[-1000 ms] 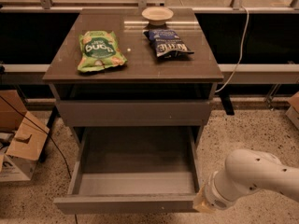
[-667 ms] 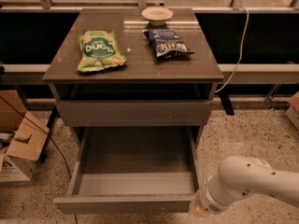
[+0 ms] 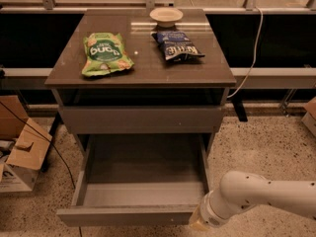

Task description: Close middle drawer

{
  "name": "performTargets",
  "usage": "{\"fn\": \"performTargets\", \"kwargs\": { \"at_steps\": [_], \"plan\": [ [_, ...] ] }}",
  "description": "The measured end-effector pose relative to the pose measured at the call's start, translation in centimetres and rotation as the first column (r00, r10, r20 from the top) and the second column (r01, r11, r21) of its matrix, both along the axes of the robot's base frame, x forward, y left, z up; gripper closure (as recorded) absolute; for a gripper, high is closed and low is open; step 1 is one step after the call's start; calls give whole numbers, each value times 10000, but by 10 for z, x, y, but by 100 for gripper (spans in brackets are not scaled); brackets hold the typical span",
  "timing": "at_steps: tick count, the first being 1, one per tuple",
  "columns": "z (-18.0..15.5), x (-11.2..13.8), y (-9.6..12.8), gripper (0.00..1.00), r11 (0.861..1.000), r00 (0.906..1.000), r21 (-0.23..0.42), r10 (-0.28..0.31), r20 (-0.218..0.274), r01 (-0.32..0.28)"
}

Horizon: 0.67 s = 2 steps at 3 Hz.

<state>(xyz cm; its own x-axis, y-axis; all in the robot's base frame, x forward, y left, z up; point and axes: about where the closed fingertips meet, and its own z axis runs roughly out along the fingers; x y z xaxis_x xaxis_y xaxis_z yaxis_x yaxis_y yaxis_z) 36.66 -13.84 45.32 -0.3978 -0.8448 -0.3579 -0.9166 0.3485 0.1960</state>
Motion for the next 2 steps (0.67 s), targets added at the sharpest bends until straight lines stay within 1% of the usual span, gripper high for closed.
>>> {"fn": "performTargets", "kwargs": {
  "at_steps": [1, 2],
  "plan": [
    [-28, 14, 17, 100, 9953, 9994, 913, -291, -202, 308],
    [-39, 23, 25, 100, 9914, 9988, 1235, -409, -269, 440]
  ]
}}
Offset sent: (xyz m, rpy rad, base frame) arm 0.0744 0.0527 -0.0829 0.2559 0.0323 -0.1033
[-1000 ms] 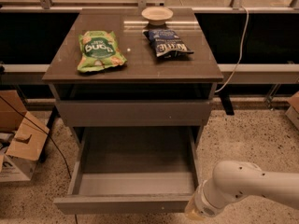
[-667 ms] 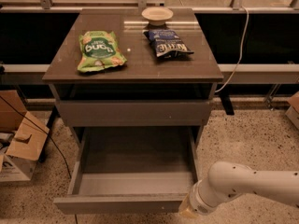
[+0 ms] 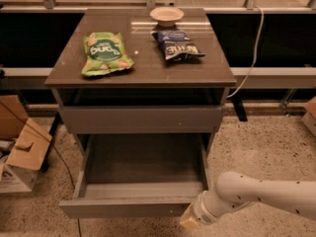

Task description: Close middle drawer

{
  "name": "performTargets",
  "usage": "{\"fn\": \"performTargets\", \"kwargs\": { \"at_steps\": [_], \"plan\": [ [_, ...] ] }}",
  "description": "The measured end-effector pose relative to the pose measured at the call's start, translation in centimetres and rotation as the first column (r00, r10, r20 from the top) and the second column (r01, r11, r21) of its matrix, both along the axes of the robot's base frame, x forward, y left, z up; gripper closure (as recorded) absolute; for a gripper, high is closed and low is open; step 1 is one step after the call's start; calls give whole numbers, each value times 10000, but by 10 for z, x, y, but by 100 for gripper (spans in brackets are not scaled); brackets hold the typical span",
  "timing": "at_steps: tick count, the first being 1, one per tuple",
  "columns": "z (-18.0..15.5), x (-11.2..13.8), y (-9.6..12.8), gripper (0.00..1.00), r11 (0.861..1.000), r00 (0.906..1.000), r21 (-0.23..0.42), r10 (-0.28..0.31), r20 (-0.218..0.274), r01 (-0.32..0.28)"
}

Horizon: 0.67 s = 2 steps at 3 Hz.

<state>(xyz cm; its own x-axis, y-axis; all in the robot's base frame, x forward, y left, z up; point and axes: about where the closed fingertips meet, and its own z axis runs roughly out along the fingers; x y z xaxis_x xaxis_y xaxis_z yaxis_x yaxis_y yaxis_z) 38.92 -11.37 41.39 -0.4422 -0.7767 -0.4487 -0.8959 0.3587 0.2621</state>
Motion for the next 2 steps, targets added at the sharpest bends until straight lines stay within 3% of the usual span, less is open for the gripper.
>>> {"fn": "performTargets", "kwargs": {
  "at_steps": [2],
  "plan": [
    [-5, -1, 1, 100, 9998, 9999, -186, -69, -86, 67]
  ]
}}
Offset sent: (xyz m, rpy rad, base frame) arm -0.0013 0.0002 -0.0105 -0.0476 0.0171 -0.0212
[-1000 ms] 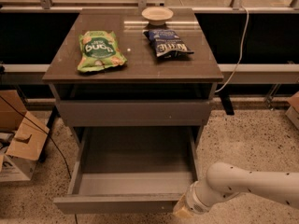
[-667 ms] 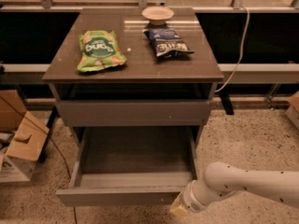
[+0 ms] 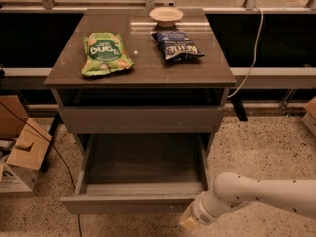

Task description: Close middle drawer

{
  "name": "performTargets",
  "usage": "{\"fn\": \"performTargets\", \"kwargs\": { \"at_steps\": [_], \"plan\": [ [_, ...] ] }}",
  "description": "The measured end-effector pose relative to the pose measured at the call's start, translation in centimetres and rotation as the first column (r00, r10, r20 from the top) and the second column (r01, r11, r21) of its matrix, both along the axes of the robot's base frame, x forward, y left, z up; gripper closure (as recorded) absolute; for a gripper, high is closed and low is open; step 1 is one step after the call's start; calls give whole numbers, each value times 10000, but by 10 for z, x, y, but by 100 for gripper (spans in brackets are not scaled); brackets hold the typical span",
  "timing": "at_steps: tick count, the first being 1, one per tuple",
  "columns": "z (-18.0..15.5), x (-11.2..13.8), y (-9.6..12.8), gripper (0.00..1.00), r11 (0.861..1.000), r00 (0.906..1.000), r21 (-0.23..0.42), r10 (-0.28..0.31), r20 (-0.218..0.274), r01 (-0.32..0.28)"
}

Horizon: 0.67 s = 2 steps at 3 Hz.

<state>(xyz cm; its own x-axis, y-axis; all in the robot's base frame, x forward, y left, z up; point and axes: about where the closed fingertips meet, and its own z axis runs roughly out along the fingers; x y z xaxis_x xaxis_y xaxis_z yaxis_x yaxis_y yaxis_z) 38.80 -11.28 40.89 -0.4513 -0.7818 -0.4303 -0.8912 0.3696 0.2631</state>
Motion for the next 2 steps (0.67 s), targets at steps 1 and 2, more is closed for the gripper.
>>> {"fn": "performTargets", "kwargs": {
  "at_steps": [1, 2],
  "plan": [
    [2, 33, 19, 100, 9995, 9908, 108, 292, 1320, -309],
    [6, 53, 28, 100, 9987, 9819, 135, 448, 1840, -481]
  ]
}}
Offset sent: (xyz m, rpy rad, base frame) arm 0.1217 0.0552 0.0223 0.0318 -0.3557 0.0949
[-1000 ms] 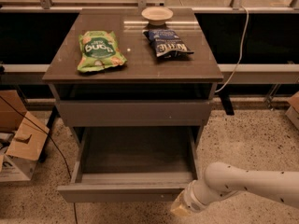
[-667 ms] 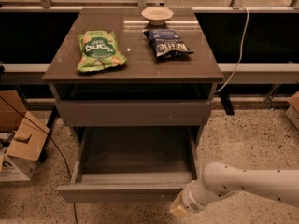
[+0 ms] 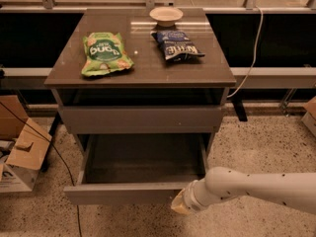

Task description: Close middle drawer

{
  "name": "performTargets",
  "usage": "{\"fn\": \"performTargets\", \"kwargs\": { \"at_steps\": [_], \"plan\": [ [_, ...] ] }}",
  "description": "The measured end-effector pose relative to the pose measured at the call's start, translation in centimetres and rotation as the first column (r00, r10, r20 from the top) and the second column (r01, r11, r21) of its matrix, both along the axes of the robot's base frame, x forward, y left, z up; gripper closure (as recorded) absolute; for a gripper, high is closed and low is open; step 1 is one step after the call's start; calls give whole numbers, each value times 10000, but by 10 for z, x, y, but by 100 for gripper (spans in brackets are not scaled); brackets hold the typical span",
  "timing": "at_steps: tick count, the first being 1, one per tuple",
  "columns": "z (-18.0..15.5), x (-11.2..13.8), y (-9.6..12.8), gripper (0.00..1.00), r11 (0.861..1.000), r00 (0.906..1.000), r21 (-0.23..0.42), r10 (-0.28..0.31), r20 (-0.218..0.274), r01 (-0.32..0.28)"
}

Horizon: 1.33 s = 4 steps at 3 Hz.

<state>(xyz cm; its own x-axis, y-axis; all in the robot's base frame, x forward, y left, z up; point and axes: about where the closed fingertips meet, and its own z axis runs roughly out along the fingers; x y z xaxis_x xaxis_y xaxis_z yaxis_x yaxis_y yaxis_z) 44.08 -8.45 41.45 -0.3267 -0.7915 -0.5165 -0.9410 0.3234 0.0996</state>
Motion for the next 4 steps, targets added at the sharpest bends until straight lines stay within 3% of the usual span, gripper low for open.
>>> {"fn": "performTargets", "kwargs": {
  "at_steps": [1, 2, 3, 4],
  "plan": [
    [11, 41, 13, 100, 9996, 9965, 245, 90, 829, -111],
    [19, 71, 20, 98, 9988, 9912, 483, 9, 1324, -73],
    [27, 123, 25, 67, 9959, 9817, 898, -289, 1883, 121],
    [29, 136, 25, 44, 9946, 9792, 1013, -404, 1987, 205]
  ]
}}
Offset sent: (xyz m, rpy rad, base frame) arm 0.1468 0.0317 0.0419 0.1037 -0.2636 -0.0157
